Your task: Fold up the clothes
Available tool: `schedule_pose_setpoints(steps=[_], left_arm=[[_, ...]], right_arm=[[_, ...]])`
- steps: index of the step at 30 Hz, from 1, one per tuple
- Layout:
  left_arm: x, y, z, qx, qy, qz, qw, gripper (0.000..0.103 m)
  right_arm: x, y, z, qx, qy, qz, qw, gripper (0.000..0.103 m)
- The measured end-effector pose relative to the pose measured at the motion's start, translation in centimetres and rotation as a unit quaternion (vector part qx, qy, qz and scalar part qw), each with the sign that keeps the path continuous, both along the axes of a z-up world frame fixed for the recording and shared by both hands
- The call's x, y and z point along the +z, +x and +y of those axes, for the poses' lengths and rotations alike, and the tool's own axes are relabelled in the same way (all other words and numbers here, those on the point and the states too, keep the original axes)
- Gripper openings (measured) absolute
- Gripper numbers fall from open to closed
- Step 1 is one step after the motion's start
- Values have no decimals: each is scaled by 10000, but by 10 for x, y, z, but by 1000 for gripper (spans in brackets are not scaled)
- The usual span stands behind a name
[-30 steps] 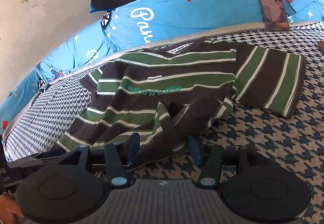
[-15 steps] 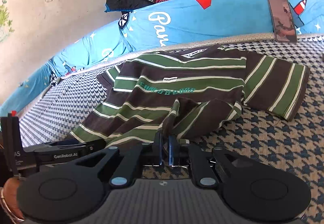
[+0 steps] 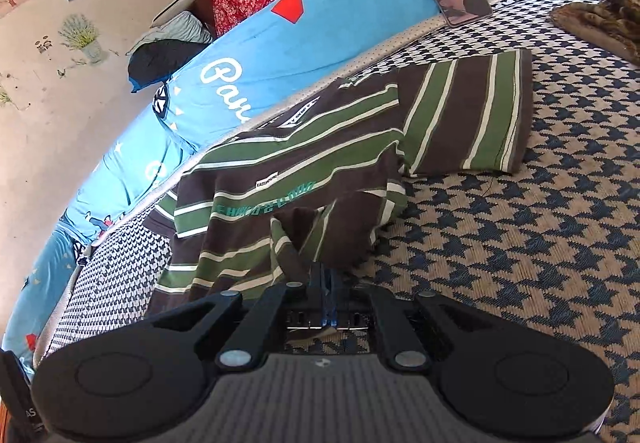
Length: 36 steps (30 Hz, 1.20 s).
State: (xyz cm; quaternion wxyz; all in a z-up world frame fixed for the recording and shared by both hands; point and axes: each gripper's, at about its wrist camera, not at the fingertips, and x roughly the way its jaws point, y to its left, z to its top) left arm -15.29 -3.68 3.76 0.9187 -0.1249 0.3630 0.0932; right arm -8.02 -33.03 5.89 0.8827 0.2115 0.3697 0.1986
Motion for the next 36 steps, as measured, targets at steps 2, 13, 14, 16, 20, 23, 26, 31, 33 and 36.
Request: schedule_pose_setpoints(steps=[2,13,14,16,20,23,26,31,33,36], left_arm=[[0,1,1,19,-32,-1,10000,103],[0,1,1,28,-26,-5,10000,103],[0,1,1,22,-24,-5,10000,103],[-1,1,1,7,-17,-4,10000,103],[-2,1,2,-14,9,1,10000,103],[-2,1,1,-3,20,1,10000,103],[-3,1,1,-4,37,1,10000,103],[-3,2,1,-21,66,2,10000,103],[-4,2,1,-26,82,4,10000,103],[-4,2,0,-29,99,9,9999,103]], right_arm=[[0,-1,0,-45,-130,-11,9999,11],[-17,-9,20,694,-1223,-449,9890,47],[-20,-8,22,716,-1212,-480,9889,47],[-24,-7,27,758,-1182,-542,9886,47],[-29,-5,33,736,-1129,-642,9888,47],[-29,-5,35,708,-1059,-661,9896,42],[-29,-4,35,680,-1007,-671,9903,41],[-28,-3,38,662,-984,-708,9904,41],[-29,-3,39,662,-1000,-713,9902,33],[-29,-3,42,693,-1003,-691,9901,17]])
